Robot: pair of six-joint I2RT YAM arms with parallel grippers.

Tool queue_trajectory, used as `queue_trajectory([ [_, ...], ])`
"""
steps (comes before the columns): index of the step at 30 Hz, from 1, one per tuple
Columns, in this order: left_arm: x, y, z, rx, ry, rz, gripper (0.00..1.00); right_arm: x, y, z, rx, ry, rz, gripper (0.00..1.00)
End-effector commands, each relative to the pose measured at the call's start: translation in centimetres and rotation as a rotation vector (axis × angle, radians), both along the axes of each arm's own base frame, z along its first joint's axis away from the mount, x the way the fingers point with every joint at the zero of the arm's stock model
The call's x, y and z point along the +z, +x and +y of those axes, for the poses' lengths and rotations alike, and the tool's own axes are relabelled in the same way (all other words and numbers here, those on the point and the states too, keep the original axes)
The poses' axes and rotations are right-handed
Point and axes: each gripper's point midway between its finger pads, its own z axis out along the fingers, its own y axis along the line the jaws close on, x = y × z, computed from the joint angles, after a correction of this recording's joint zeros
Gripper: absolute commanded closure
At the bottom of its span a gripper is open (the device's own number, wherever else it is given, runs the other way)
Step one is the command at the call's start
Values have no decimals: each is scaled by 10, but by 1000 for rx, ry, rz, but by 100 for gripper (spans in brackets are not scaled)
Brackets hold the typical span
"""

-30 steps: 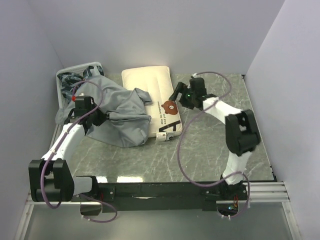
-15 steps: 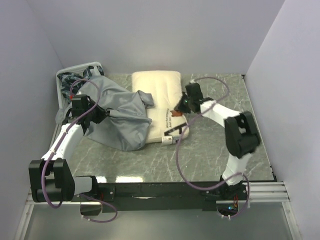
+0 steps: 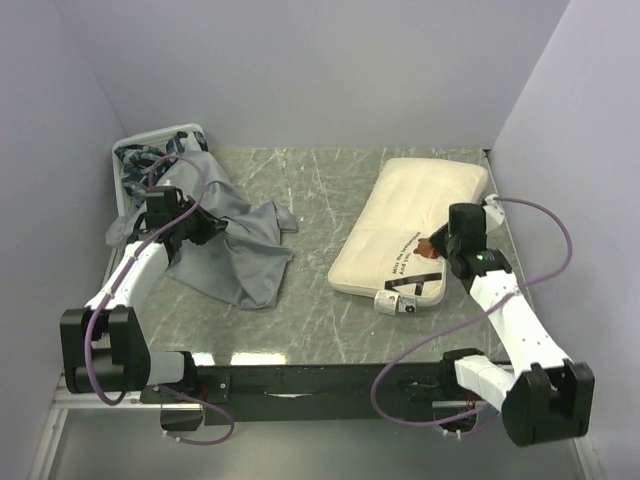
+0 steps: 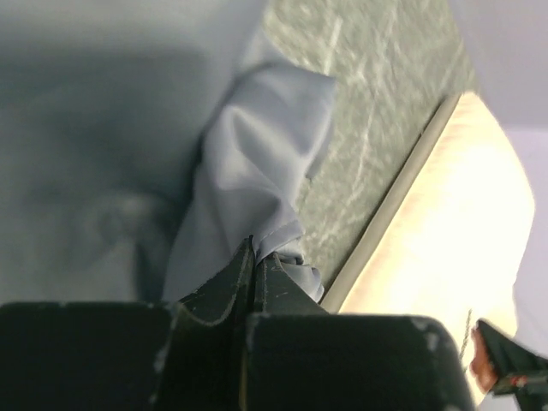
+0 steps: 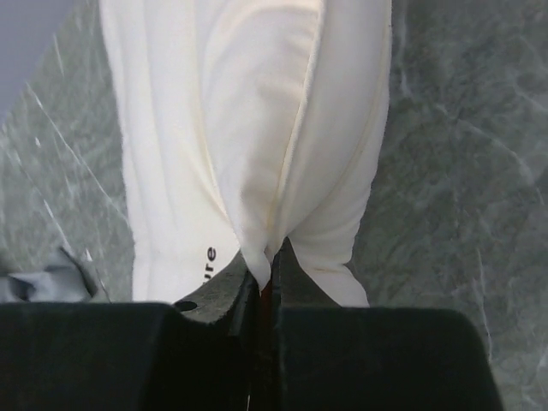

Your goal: Put the pillow into the pillowcase

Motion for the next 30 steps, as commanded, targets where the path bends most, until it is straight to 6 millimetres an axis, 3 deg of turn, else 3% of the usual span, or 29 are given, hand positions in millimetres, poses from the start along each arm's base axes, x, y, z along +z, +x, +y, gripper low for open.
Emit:
queue_trajectory([
  [1,28,12,-40,-233,-1,-95,95,32,-14,-18,-152,46,-167,100],
  [3,26,10,-60,-303,41,-83,93,35,-22,-12,-153,107,-239,100],
  [4,27,9,-67,-329,49,-92,90,26,-32,-6,-126,136,-263,100],
  [5,25,6,-82,-377,60,-95,82,23,-33,3,-87,155,-278,85],
  [6,22,5,-84,-375,78,-82,79,18,-34,16,-31,166,-270,74],
  [8,20,1,-94,-401,82,-90,71,6,-33,25,12,128,-193,63],
  [9,20,0,-97,-408,84,-96,59,-1,-36,25,29,77,-136,60],
  [10,17,-1,-97,-404,99,-90,51,11,-34,41,83,61,-139,55],
  [11,17,-2,-99,-418,120,-97,45,18,-35,47,107,44,-148,42],
  [12,17,-2,-98,-411,140,-98,34,24,-38,57,147,27,-157,35],
  [13,16,-1,-93,-383,172,-90,29,43,-41,75,204,34,-193,31],
  [15,24,-2,-87,-348,196,-106,18,52,-49,94,282,27,-185,24],
  [18,35,-5,-73,-266,242,-127,13,77,-57,129,385,30,-213,21],
  [20,34,-7,-64,-211,257,-111,12,80,-60,156,469,39,-218,15],
  [24,38,-14,-54,-136,253,-111,17,51,-50,206,654,24,-88,17],
  [26,39,-19,-50,-110,248,-112,17,48,-48,223,706,12,-87,16],
  [30,42,-22,-43,-58,245,-115,14,27,-19,275,867,-61,12,17],
])
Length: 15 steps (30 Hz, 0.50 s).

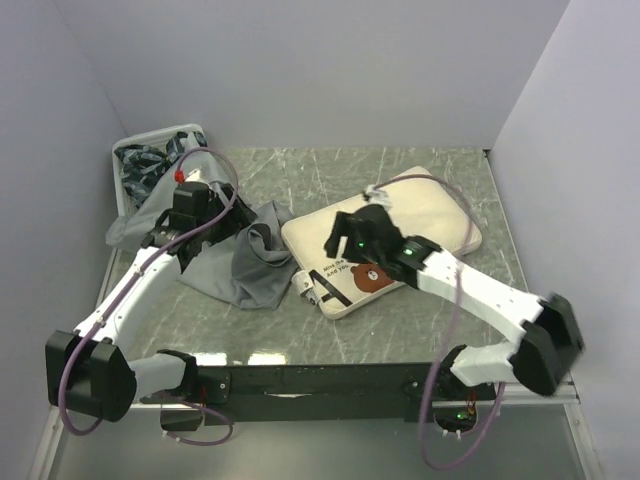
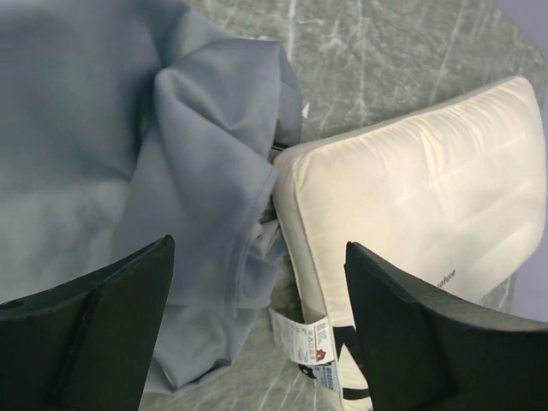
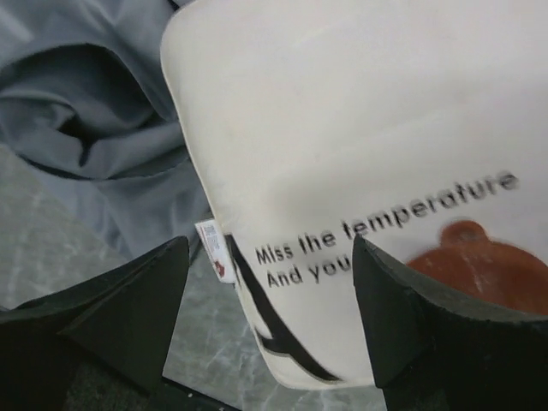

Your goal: Put the pillow into the pillowcase

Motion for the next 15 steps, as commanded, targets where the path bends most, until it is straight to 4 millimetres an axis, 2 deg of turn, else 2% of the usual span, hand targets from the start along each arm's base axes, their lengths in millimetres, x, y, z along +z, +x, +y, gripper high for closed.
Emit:
queue_trajectory([
  [1,2,-3,14,100,5,-6,14,-3,24,58,213,-62,28,18],
  [2,6,-3,15,103,3,-15,11,-12,28,66,239,-76,45,18],
  [3,9,-4,15,101,3,-23,10,-38,35,73,244,-119,91,18],
  [5,18,-8,16,90,13,-31,7,-69,53,57,180,-186,162,19],
  [6,23,-9,17,84,22,-39,7,-94,57,49,163,-209,219,21],
  [7,25,-12,19,81,35,-41,5,-101,71,29,108,-193,245,21],
  [9,30,-16,20,68,45,-54,4,-117,80,4,38,-151,276,21],
  [12,34,-22,5,-25,13,-65,7,-118,103,-49,-107,-101,285,21],
  [14,28,-27,-8,-94,-11,-47,9,-112,115,-77,-186,-77,273,21],
  [15,27,-27,-10,-106,-6,-41,10,-104,119,-83,-204,-63,254,21],
])
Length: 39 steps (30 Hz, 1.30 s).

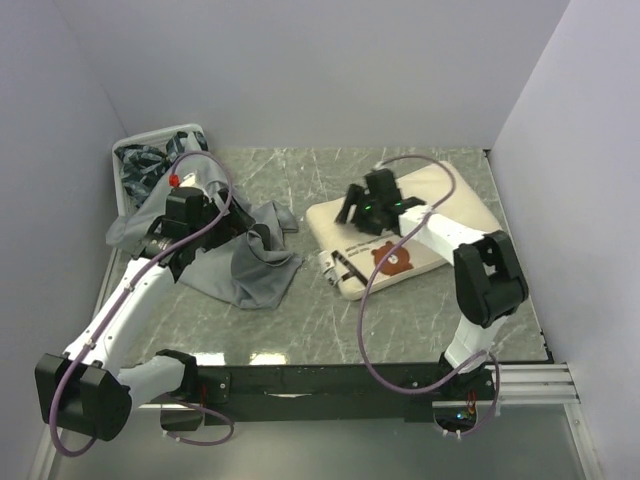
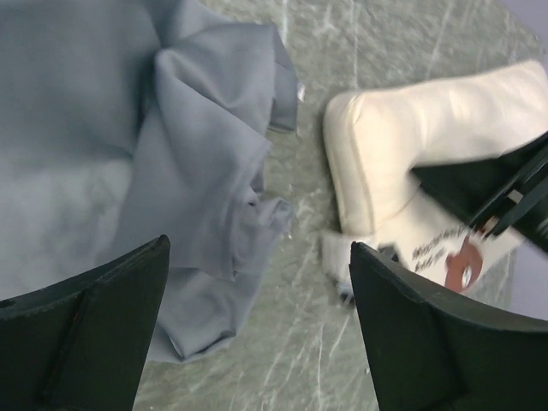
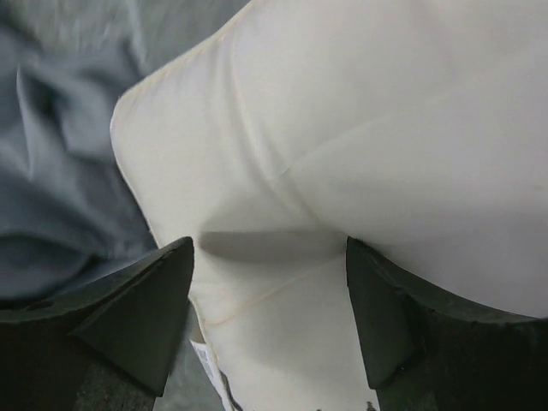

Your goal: Put the pillow into the pillowcase

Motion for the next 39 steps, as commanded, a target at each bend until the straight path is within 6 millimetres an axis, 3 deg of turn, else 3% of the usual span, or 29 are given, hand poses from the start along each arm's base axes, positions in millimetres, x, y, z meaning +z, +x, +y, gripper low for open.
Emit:
queue_trajectory([
  [1,13,-9,-30,-153,-8,-27,11,-10,16,-84,-209,-91,17,21],
  [3,2,-12,-35,-150,38,-1,11,5,25,-94,-253,-91,-26,21],
  [7,-28,-35,-68,-203,103,59,15,35,38,-109,-315,-74,-89,21],
  [8,-35,-36,-65,-176,137,65,20,55,41,-109,-312,-59,-132,21],
  [11,-64,-50,-73,-183,191,110,26,88,39,-92,-258,-50,-198,21],
  [14,-78,-51,-80,-188,225,119,32,107,31,-71,-210,-65,-247,20],
  [17,-95,-50,-91,-203,272,128,35,110,27,-55,-169,-24,-256,20],
  [25,-142,-31,-118,-237,374,166,44,108,31,-45,-134,-1,-253,20],
  [30,-145,-11,-136,-242,361,120,41,107,33,-40,-112,13,-250,20],
  [32,-160,-8,-134,-231,398,149,42,107,33,-38,-107,18,-250,20],
  [33,-164,-9,-132,-225,402,159,47,106,33,-38,-104,20,-248,20],
  [34,-168,-10,-131,-220,407,167,66,105,33,-38,-104,20,-247,20],
  [37,-166,-18,-124,-207,400,177,96,100,34,-37,-101,16,-244,20],
  [39,-167,-33,-110,-192,405,210,99,95,32,-31,-73,30,-230,20],
])
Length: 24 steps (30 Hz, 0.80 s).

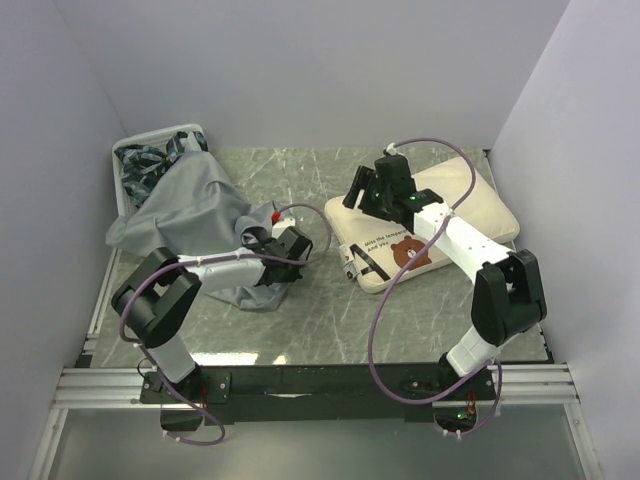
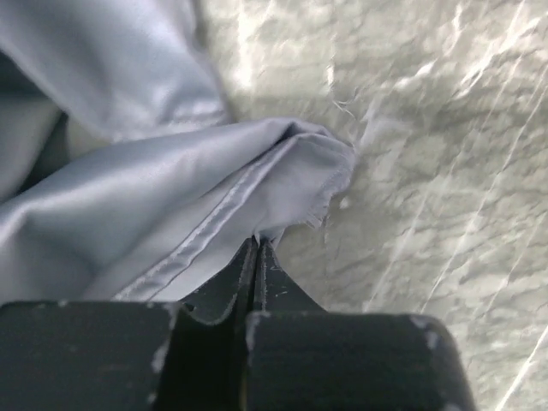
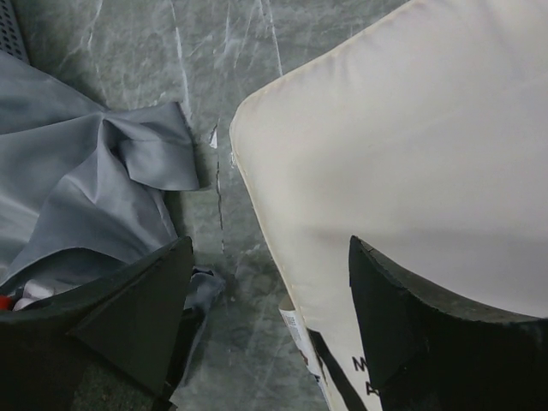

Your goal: Put the pillow into the pillowcase

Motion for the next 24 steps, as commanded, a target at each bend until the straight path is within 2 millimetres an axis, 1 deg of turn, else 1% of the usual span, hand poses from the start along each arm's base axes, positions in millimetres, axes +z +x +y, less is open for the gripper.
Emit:
queue_trajectory([
  [1,29,-14,15,50,-45,-35,99,12,11,11,44,28,-51,20],
  [2,29,-23,24,64,-42,-25,99,11,10,15,58,28,-53,20],
  [3,36,-30,29,103,-75,-21,99,10,10,18,71,26,-54,20],
  [4,56,-40,37,121,-116,-41,99,7,8,26,95,17,-53,20],
  [5,54,-51,47,143,-128,-30,99,7,6,33,113,16,-57,20],
  [6,58,-58,51,181,-165,-27,99,7,6,39,127,15,-57,20],
  [7,72,-66,56,190,-216,-43,99,5,2,55,163,16,-52,20],
  [8,65,-76,65,215,-213,-23,99,4,0,62,178,16,-47,20],
  [9,74,-79,69,261,-266,-35,99,2,-3,72,196,14,-43,21],
  [10,73,-84,72,273,-275,-25,99,-1,-1,81,205,17,-34,21],
  [11,67,-92,79,289,-269,-6,99,-3,-9,96,238,27,-26,21],
  [13,68,-96,81,313,-306,-2,99,-10,-10,114,261,61,-12,21],
  [14,62,-100,85,327,-297,10,99,-12,-18,127,303,97,8,21],
  [15,62,-101,86,354,-308,17,99,-15,-21,135,312,125,28,22],
  [16,61,-102,87,364,-312,23,99,-24,-23,142,325,138,44,23],
  [17,61,-104,88,376,-312,26,99,-28,-29,149,346,147,58,23],
  [20,66,-101,90,397,-333,6,99,-45,-38,159,365,142,89,24],
  [21,67,-100,90,400,-336,-1,99,-48,-47,168,390,154,103,25],
  [22,68,-100,90,399,-334,-2,99,-57,-49,173,398,156,117,25],
  [23,70,-99,90,398,-337,-6,99,-62,-53,177,405,155,127,26],
  [24,68,-99,90,395,-327,-2,99,-71,-57,184,413,153,145,27],
])
